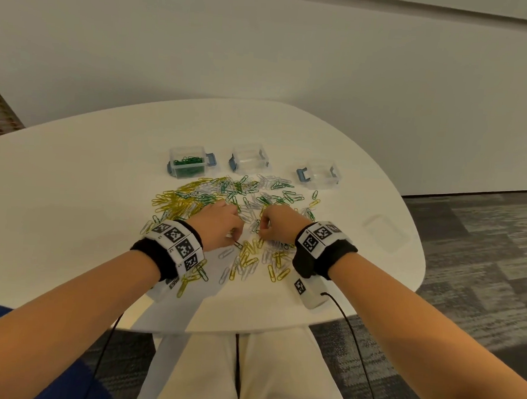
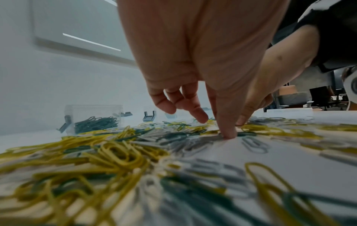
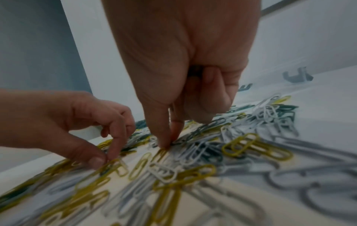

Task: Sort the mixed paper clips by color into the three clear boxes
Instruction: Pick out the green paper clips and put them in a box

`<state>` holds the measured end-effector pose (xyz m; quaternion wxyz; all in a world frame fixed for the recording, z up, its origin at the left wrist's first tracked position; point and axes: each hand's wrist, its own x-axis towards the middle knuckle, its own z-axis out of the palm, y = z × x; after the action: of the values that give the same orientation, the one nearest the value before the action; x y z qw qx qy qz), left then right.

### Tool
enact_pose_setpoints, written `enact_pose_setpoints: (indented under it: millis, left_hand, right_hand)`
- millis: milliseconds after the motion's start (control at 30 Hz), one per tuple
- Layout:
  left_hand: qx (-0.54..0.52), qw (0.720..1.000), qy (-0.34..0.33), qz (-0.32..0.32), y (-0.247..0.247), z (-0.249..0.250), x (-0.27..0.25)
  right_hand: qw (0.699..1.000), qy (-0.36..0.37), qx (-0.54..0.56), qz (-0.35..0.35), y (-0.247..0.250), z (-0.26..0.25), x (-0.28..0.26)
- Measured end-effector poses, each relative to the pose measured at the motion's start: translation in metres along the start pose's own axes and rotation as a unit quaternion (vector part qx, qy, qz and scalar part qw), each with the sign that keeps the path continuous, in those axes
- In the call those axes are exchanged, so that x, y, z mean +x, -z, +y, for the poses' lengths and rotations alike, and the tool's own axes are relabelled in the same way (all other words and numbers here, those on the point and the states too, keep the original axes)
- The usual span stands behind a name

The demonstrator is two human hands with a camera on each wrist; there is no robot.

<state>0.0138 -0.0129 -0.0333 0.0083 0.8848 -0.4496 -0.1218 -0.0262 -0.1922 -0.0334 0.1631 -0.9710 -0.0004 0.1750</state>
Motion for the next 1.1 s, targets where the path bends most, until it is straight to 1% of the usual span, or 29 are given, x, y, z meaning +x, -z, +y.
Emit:
enact_pose_setpoints:
  millis: [67, 133, 167, 200, 233, 267, 300, 333, 367, 400, 433, 467, 500, 533, 600, 633, 667, 700, 733, 767, 800, 833, 867, 933, 967, 1000, 1033, 1100]
  left_hand:
    - [0.017, 1.000, 0.001, -0.024, 0.003, 0.001, 0.002]
    - [0.003, 1.000, 0.000, -0.018, 0.005, 0.002, 0.002]
    - [-0.036, 0.999, 0.009, 0.001, 0.005, 0.002, 0.001]
    - [-0.099, 0.994, 0.029, 0.027, 0.005, 0.001, -0.002]
    - [-0.173, 0.982, 0.057, 0.053, 0.005, -0.001, -0.004]
    - [-0.252, 0.960, 0.087, 0.081, 0.006, -0.001, -0.006]
    - [-0.352, 0.923, 0.122, 0.101, 0.006, 0.001, -0.007]
    - [-0.482, 0.854, 0.164, 0.107, 0.007, 0.003, -0.007]
    - [-0.624, 0.750, 0.200, 0.096, 0.007, 0.006, -0.007]
    - [-0.745, 0.627, 0.218, 0.070, 0.006, 0.009, -0.004]
    - [-0.825, 0.518, 0.224, 0.038, 0.006, 0.011, -0.003]
    - [-0.866, 0.447, 0.224, 0.001, 0.008, 0.014, -0.002]
    - [-0.890, 0.399, 0.220, -0.034, 0.008, 0.017, 0.000]
    - [-0.908, 0.358, 0.209, -0.055, 0.008, 0.021, 0.003]
    - [-0.939, 0.268, 0.208, -0.051, 0.006, 0.025, 0.013]
    - [-0.948, 0.232, 0.214, -0.044, 0.005, 0.026, 0.017]
    - [-0.952, 0.212, 0.217, -0.042, 0.003, 0.026, 0.020]
    - [-0.951, 0.210, 0.222, -0.044, 0.002, 0.024, 0.021]
    - [-0.947, 0.223, 0.227, -0.050, 0.000, 0.021, 0.023]
    - [-0.939, 0.247, 0.234, -0.057, -0.003, 0.019, 0.023]
    - [-0.929, 0.272, 0.242, -0.064, -0.003, 0.017, 0.024]
    - [-0.921, 0.291, 0.251, -0.066, -0.003, 0.015, 0.024]
    - [-0.917, 0.301, 0.252, -0.067, -0.002, 0.014, 0.025]
    - [-0.917, 0.303, 0.252, -0.063, 0.003, 0.014, 0.027]
    - [-0.911, 0.319, 0.255, -0.058, 0.005, 0.014, 0.028]
    - [-0.893, 0.363, 0.262, -0.042, 0.007, 0.015, 0.029]
    - [-0.859, 0.434, 0.272, -0.015, 0.008, 0.017, 0.032]
    - [-0.736, 0.611, 0.292, 0.031, 0.011, 0.022, 0.037]
  right_hand:
    - [1.000, -0.003, -0.013, -0.029, 0.001, -0.003, 0.002]
    - [0.999, 0.002, -0.012, -0.035, 0.004, -0.002, 0.001]
    - [1.000, 0.005, 0.011, -0.028, 0.006, 0.000, 0.000]
    - [0.998, 0.008, 0.053, -0.019, 0.008, 0.003, -0.002]
    - [0.994, 0.003, 0.109, -0.012, 0.012, 0.006, -0.005]
    - [0.986, -0.007, 0.166, -0.006, 0.017, 0.010, -0.008]
    - [0.976, -0.020, 0.216, -0.005, 0.022, 0.012, -0.011]
    - [0.968, -0.026, 0.248, -0.009, 0.027, 0.013, -0.014]
    - [0.966, -0.019, 0.258, -0.014, 0.032, 0.012, -0.016]
    - [0.968, -0.003, 0.250, -0.019, 0.038, 0.008, -0.017]
    - [0.973, 0.018, 0.230, -0.028, 0.044, 0.000, -0.018]
    - [0.977, 0.038, 0.205, -0.035, 0.049, -0.009, -0.017]
    - [0.982, 0.057, 0.176, -0.041, 0.054, -0.018, -0.017]
    - [0.986, 0.074, 0.140, -0.045, 0.059, -0.027, -0.017]
    - [0.990, 0.104, 0.076, -0.053, 0.066, -0.038, -0.017]
    - [0.990, 0.114, 0.071, -0.045, 0.070, -0.040, -0.017]
    - [0.989, 0.116, 0.085, -0.026, 0.073, -0.038, -0.018]
    - [0.988, 0.111, 0.104, 0.006, 0.075, -0.032, -0.019]
    - [0.988, 0.098, 0.112, 0.044, 0.074, -0.022, -0.019]
    - [0.989, 0.077, 0.100, 0.070, 0.071, -0.011, -0.019]
    - [0.993, 0.051, 0.072, 0.077, 0.065, 0.001, -0.019]
    - [0.996, 0.027, 0.042, 0.068, 0.057, 0.012, -0.018]
    - [0.998, 0.010, 0.022, 0.054, 0.047, 0.022, -0.017]
    - [0.999, 0.015, 0.016, 0.048, 0.030, 0.032, -0.016]
    - [0.998, 0.027, 0.018, 0.052, 0.024, 0.034, -0.015]
    - [0.998, 0.038, 0.016, 0.057, 0.019, 0.035, -0.014]
    - [0.997, 0.048, 0.011, 0.060, 0.016, 0.036, -0.013]
    - [0.997, 0.059, 0.002, 0.058, 0.013, 0.037, -0.012]
